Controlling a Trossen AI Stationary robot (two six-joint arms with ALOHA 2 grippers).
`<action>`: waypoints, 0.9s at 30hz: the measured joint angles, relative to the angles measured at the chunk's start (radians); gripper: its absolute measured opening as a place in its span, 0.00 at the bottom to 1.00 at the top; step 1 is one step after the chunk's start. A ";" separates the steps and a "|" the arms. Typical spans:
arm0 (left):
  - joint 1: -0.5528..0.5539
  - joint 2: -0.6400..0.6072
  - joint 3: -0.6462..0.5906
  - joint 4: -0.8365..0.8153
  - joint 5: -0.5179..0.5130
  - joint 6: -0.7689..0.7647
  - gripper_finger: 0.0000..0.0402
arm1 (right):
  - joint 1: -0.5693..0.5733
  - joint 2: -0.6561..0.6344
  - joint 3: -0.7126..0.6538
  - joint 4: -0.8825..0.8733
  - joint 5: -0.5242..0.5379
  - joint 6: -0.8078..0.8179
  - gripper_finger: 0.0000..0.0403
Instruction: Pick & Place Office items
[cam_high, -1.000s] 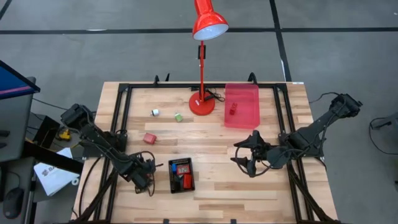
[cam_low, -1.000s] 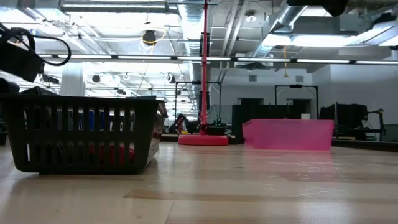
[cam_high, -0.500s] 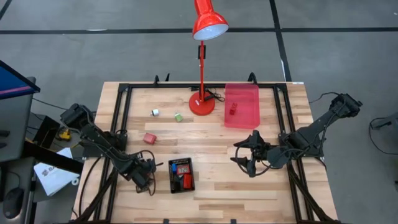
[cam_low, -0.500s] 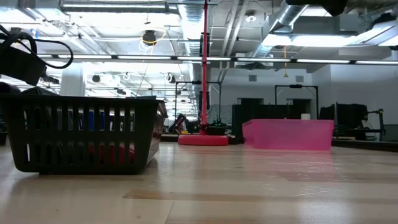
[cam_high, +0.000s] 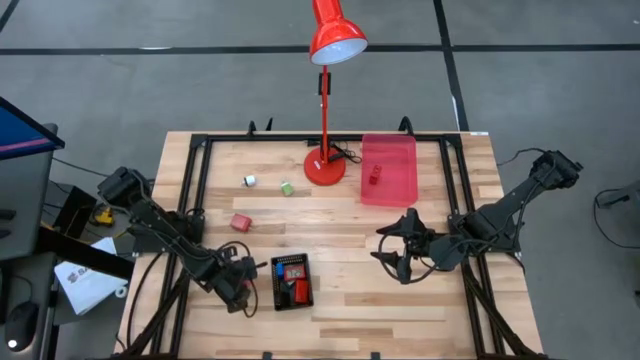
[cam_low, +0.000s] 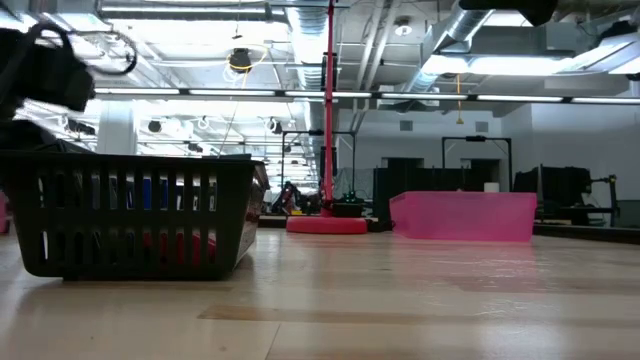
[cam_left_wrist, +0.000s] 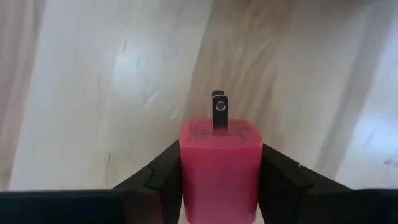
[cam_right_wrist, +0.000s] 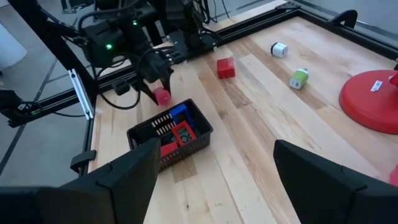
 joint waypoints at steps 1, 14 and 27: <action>0.000 -0.001 0.014 -0.005 -0.005 0.016 0.36 | 0.000 0.000 0.000 0.000 0.002 0.000 0.76; 0.014 -0.167 0.188 0.089 -0.173 0.315 0.36 | 0.016 0.000 0.000 0.003 0.007 -0.011 0.76; 0.257 -0.229 0.243 0.392 -0.210 0.713 0.36 | 0.051 0.000 0.000 0.013 0.033 -0.011 0.76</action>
